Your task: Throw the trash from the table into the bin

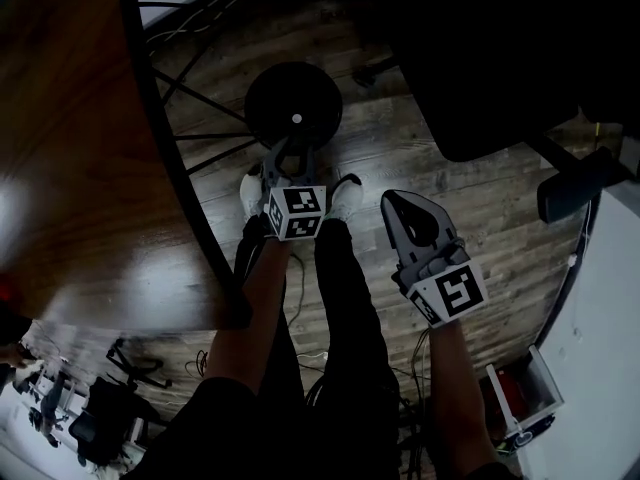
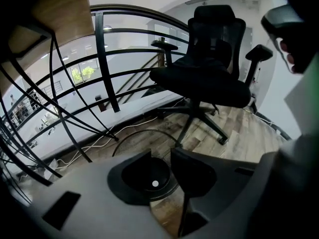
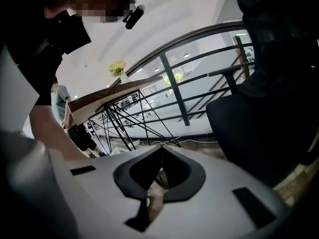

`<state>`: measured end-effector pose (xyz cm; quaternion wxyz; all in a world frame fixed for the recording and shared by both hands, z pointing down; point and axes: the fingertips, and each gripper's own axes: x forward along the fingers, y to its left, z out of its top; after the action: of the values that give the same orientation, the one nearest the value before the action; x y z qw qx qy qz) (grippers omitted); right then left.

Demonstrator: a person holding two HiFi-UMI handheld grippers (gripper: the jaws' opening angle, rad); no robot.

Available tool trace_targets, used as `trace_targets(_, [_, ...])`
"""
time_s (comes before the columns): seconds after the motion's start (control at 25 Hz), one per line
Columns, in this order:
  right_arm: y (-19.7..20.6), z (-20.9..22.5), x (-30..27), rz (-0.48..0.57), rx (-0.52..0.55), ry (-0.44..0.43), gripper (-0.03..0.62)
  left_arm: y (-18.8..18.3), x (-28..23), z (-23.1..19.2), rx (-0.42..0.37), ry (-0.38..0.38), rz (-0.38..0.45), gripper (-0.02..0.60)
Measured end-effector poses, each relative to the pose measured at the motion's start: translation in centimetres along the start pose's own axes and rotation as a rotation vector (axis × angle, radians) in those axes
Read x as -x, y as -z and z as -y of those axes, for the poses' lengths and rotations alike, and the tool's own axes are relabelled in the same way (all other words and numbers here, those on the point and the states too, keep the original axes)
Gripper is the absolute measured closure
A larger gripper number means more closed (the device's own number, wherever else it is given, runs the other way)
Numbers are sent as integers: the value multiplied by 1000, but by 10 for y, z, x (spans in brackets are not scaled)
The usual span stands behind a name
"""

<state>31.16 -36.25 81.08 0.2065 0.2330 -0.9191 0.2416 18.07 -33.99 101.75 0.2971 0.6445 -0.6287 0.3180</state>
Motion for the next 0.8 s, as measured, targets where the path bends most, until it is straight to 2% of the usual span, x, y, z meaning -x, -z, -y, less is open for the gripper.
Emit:
trace_targets(0.16, [-39,-11,11,44,7,10,582,-34,40,24,-7,45,41,527])
trace_targets(0.28, [-65,-18,21,69,25,18,582,-62,67,42,-17,83,70,550])
trace_targets(0.44, [-95,-27,42,96,33,27,582,-99,110,64,-34,132,98,569])
trace_targets(0.8, [-163,-56,91,162,26,65,582,-194,223,101,-77,257,205,569])
